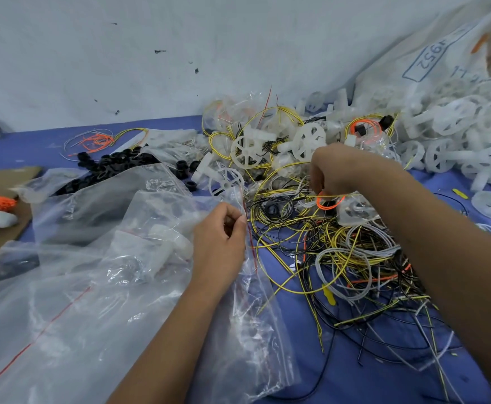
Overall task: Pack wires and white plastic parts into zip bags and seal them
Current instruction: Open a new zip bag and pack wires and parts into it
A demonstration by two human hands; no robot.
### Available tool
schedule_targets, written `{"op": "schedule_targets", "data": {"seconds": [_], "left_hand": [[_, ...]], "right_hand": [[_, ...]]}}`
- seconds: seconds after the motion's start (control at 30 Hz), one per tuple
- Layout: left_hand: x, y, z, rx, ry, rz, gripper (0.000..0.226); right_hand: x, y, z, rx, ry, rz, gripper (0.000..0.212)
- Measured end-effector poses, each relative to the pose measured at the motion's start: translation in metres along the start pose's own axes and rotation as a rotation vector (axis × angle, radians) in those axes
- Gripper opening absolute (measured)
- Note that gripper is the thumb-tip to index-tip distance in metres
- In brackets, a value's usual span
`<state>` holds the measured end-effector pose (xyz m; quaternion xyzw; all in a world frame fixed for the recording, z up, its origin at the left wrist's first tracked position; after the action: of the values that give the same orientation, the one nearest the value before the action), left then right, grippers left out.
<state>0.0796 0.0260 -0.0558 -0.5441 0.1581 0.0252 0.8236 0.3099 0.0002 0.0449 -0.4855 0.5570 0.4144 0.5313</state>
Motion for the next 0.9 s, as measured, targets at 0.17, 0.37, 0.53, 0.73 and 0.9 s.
{"op": "schedule_targets", "data": {"seconds": [0.17,0.37,0.53,0.73,0.9], "left_hand": [[0.0,-0.002,0.0,0.013,-0.004,0.005,0.014],[-0.001,-0.002,0.0,0.001,-0.012,0.019,0.018],[-0.001,-0.003,0.0,-0.012,-0.009,0.017,0.02],[-0.003,-0.006,-0.002,-0.025,-0.038,-0.015,0.022],[-0.015,-0.021,-0.005,0.053,-0.197,-0.066,0.018]], "right_hand": [[0.0,-0.003,0.0,-0.01,-0.081,0.033,0.02],[-0.002,-0.005,-0.006,0.023,-0.356,0.169,0.01],[-0.026,-0.003,-0.024,-0.003,-0.64,0.278,0.008],[-0.045,0.009,-0.06,0.026,-1.093,0.673,0.008],[0.014,0.059,-0.055,0.067,-0.818,1.025,0.01]]}}
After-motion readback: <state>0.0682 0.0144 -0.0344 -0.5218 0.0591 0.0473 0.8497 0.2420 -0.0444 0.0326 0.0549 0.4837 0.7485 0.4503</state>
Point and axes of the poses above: each hand's wrist, its own z-axis towards the middle knuckle, its own x-axis out of the palm, y = z × x, the point moved 6 cm from there along z, towards the middle knuckle, and after that the axes turned 2 degrees about -x, right-handed, at the moved point
